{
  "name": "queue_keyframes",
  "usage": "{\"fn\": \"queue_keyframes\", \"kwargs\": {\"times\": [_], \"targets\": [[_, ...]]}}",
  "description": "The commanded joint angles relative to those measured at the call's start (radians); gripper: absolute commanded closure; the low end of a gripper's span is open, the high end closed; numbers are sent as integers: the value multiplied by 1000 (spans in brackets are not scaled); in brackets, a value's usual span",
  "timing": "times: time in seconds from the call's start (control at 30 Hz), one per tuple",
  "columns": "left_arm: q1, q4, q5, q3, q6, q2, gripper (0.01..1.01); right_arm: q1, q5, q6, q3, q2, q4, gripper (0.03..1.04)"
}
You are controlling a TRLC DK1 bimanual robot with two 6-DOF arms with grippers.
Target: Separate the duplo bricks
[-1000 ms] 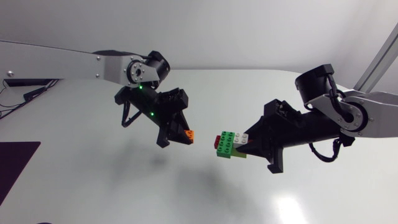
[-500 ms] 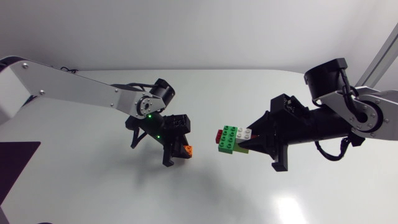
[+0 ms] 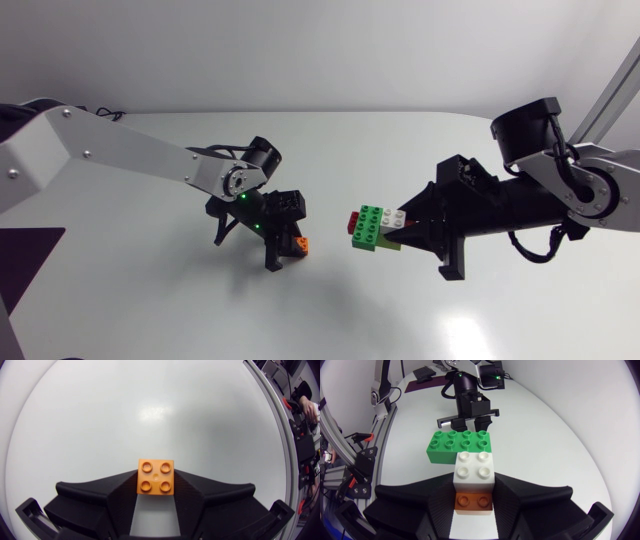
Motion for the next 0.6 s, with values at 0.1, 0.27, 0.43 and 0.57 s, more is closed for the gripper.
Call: {"fn": "queue_keyframes", "kwargs": {"times": [0.1,0.27,0.43,0.57], "targets": [[-1,9,-4,-24,-26,35,508,-7,-15,17,-38,-22,-6,921],[2,18,-4,-29,-40,36,372,-9,-15,23,-39,-36,-4,921],[4,25,-4,-27,-67,30,211,-10,-16,36,-47,-51,-1,920],[4,18,-2,-17,-129,-45,184,-27,-3,83,-58,-57,39,920]]}}
